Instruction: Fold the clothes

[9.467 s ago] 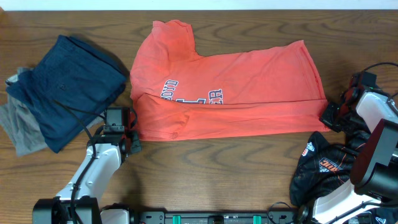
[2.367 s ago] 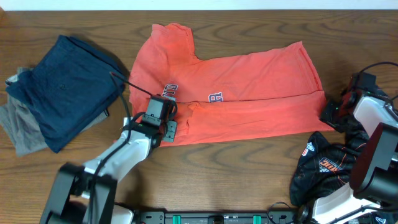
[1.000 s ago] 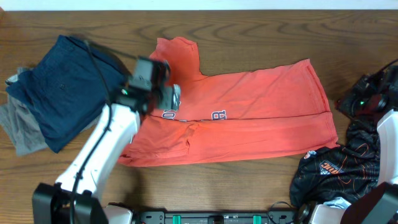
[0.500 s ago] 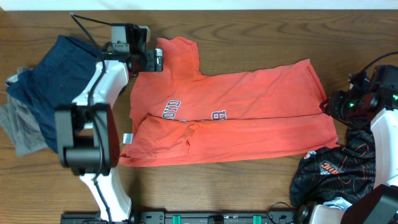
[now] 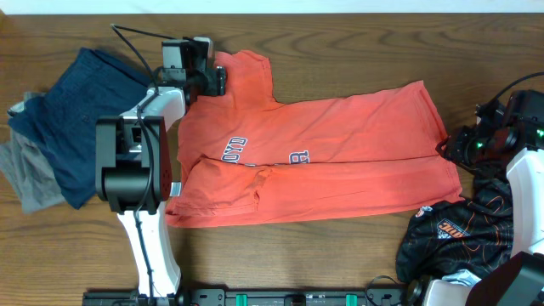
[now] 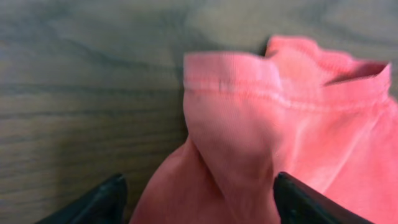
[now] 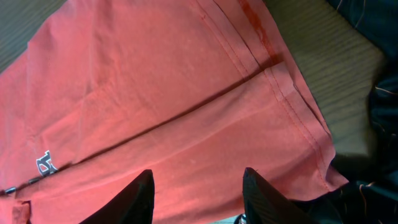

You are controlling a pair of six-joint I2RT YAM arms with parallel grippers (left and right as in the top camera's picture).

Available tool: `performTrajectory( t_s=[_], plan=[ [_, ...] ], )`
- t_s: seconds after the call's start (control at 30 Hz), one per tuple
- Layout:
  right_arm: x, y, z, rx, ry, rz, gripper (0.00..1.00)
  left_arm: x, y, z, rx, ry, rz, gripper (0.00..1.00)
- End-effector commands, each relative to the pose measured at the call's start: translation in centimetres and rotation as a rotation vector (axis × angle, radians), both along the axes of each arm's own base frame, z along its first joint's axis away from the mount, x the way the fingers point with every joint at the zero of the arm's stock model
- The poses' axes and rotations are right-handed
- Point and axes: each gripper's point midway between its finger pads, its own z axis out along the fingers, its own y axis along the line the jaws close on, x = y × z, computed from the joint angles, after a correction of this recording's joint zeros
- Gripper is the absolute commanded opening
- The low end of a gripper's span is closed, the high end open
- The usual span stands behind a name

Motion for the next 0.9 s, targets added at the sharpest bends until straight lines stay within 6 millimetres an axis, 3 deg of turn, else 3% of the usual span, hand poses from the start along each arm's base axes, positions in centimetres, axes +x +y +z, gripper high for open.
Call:
performTrajectory(
  t_s=[0.0,0.13,0.2,0.23,0.37,0.6,0.7,0.87],
  plan=[
    [0.3,0.8,0.2,0.000,-0.010,0.037,0.44,0.2,-1.0,-0.8,-0.008,0.008,-0.028,0.67],
    [0.3,0.9,0.2,-0.001,-0.011,0.041,0.42,-0.5,-1.9,-1.4,-0.007,0.040,-0.045,0.41],
    [0.6,0.8,0.3,-0.007,-0.021,0.043,0.42,-0.7,-2.5,-1.4,-0.019,0.044,-0.062,0.14],
    [0.7,0.7,0.3,-0.018,-0.027,0.043,0.42,-0.8,-2.8,-1.2,-0.036,0.044,-0.076,0.08],
    [1.8,-0.2,0.5,-0.106,-0.054,0.040,0.40,-0.9,-3.5,0.5,-0.134,0.053,-0.058,0.06],
    [4.4,-0.1,-0.1,-0.219,-0.056,0.079,0.50,-2.5,-3.3,4.7,-0.163,0.092,-0.022,0.06],
    [6.5,0.0,-1.0,-0.210,-0.027,0.099,0.51,-3.5,-3.2,6.5,-0.162,0.103,-0.021,0.06],
    [11.9,-0.6,-2.9,-0.207,-0.006,0.105,0.55,-5.2,-3.2,8.2,-0.161,0.140,-0.019,0.06]
  ],
)
